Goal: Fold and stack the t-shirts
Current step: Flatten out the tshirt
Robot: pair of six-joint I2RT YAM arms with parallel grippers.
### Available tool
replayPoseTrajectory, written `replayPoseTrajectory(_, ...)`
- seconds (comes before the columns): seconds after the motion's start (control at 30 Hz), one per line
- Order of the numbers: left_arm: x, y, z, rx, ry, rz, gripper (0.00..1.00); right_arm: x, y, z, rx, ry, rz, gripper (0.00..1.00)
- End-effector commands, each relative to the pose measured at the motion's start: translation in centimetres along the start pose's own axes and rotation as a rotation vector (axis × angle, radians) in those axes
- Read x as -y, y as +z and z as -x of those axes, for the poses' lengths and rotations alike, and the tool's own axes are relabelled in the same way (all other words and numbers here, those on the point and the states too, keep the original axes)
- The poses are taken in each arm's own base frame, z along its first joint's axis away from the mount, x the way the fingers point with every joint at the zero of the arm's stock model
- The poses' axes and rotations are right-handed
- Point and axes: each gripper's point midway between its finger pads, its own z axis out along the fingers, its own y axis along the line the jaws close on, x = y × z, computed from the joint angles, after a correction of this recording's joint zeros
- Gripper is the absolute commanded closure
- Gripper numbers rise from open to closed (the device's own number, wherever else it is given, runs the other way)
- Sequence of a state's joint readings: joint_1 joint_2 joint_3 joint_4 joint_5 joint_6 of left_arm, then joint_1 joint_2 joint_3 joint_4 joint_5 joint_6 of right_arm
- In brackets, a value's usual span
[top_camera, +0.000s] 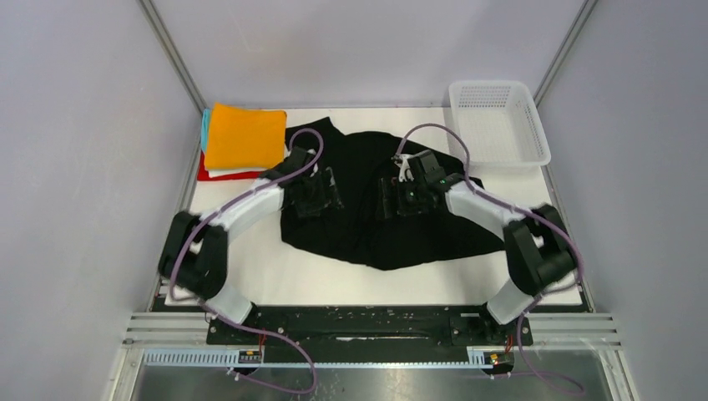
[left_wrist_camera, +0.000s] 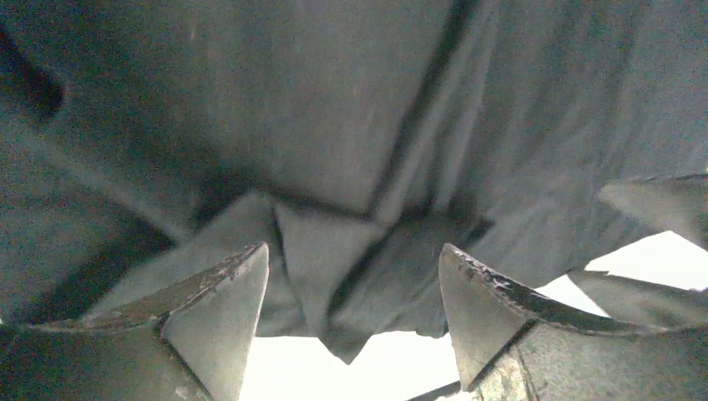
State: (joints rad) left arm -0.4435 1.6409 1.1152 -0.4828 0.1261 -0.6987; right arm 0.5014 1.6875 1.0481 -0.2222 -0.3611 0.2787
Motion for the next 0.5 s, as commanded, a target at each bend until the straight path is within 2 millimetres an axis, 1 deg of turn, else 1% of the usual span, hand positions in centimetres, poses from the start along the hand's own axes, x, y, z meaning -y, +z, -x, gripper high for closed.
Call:
replayPoseTrajectory(0.0,-0.2,-4.0,-3.5,0.009,0.027,-0.096,0.25,1.8,-6.6,2.7,0.256,0.005,-0.226,0.01)
replayPoseTrajectory(0.03,-0.4,-4.3,-4.8,-0.004,0.016,-0.108,0.25,2.6,-8.3,3.2,0.336,0.038,-0.287,0.00)
replayPoseTrajectory(0.07,-0.4,-4.5,-6.1,-0.017,0.008,-0.122,0.25,3.9,-9.5,3.1,0.398,0.081,-0.356,0.01)
replayPoseTrajectory(0.13,-0.3,-4.5,-8.6,-0.042,0.021,-0.136,0.25,5.6,-11.0,2.5,0.479,0.131,-0.433,0.00)
replayPoseTrajectory(0.2,0.0,-4.2,-10.0,-0.053,0.016,-0.160,0.25,6.7,-11.5,1.6,0.515,0.144,-0.461,0.01)
replayPoseTrajectory(0.3,1.0,-3.5,-10.7,-0.057,0.024,-0.203,0.31,7.1,-11.8,0.5,0.517,0.113,-0.455,0.01)
replayPoseTrajectory(0.4,1.8,-3.4,-11.3,-0.050,0.111,-0.209,0.32,7.7,-12.0,-0.5,0.511,0.105,-0.469,0.01)
replayPoseTrajectory(0.47,1.4,-3.1,-11.5,-0.041,0.173,-0.163,0.32,7.9,-12.1,-0.8,0.506,0.101,-0.477,0.01)
